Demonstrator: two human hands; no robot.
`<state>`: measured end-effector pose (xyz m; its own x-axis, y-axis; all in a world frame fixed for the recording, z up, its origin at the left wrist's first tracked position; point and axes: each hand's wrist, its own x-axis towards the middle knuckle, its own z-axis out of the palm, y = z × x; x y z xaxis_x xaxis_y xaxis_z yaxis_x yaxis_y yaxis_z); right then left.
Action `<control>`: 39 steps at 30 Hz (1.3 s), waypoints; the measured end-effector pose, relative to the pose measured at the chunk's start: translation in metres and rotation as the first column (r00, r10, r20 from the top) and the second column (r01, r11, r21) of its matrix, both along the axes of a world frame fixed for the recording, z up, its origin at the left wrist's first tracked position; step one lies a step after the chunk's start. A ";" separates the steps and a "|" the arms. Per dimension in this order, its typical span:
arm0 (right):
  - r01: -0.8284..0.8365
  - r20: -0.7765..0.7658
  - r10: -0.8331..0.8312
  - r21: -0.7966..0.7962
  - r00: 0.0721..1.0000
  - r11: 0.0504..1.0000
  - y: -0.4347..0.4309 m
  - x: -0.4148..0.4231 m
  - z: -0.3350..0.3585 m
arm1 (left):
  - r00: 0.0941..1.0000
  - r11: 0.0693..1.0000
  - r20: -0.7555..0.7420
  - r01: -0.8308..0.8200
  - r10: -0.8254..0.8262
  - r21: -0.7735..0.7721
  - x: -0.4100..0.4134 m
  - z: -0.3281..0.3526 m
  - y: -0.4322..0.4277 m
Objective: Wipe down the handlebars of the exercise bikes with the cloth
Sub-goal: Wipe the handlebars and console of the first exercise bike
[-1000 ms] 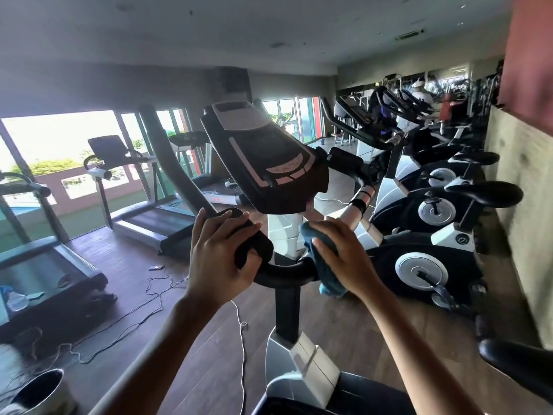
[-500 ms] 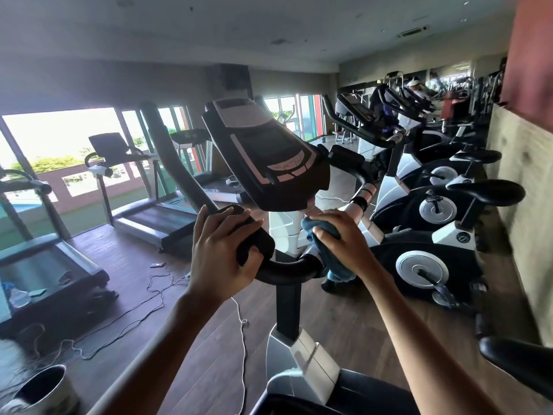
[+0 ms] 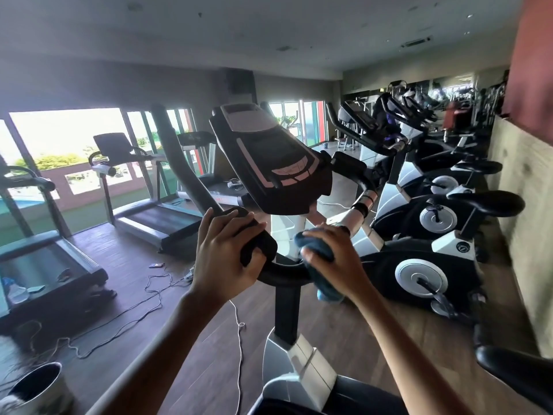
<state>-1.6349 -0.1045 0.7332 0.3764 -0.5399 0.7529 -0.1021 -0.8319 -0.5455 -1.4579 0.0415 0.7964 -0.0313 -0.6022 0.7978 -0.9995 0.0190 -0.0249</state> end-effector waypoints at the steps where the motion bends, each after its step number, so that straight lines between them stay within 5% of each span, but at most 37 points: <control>1: -0.048 -0.021 0.047 -0.058 0.999 0.997 0.010 -0.003 -0.005 | 1.000 1.000 -0.004 0.005 -0.005 -0.005 0.000 -0.001 0.000; 4: -0.105 -0.078 0.097 -0.108 0.992 0.989 0.004 -0.009 0.000 | 1.000 1.000 -0.011 0.004 -0.004 -0.002 0.000 0.000 0.000; 9: 0.052 0.021 -0.054 0.083 0.998 0.995 -0.021 0.001 0.007 | 1.000 0.999 -0.010 -0.019 0.019 0.035 0.000 0.001 0.002; 15: 0.068 0.045 -0.064 -0.109 0.997 0.992 0.041 0.005 -0.021 | 1.000 1.000 -0.014 0.008 -0.008 -0.004 0.001 -0.001 0.000; 21: 0.262 0.174 -0.272 0.076 0.947 0.962 0.062 0.033 -0.015 | 1.000 1.000 -0.019 0.012 -0.012 -0.003 0.000 0.001 0.001; 25: 0.190 0.182 -0.175 -0.067 0.968 0.980 0.077 0.025 -0.036 | 1.000 1.000 -0.014 0.025 -0.025 -0.003 0.004 -0.002 0.001; 31: 0.188 0.238 -0.173 -0.040 0.956 0.981 0.075 0.013 -0.034 | 0.998 0.999 -0.064 0.027 -0.025 0.030 0.004 -0.006 0.011; 35: 0.139 0.260 -0.114 -0.081 0.959 0.987 0.103 0.002 -0.052 | 0.981 0.998 -0.188 0.029 -0.040 -0.059 0.002 -0.059 0.051; 39: 0.086 0.214 -0.072 -0.058 0.974 0.995 0.136 -0.006 -0.074 | 0.940 0.991 -0.316 -0.116 0.131 0.066 0.007 -0.135 0.115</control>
<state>-1.6410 0.0317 0.6589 0.1631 -0.5074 0.8461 -0.0574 -0.8610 -0.5053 -1.4510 0.1570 0.6613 0.2975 -0.6208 0.7253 -0.9493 -0.1116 0.2938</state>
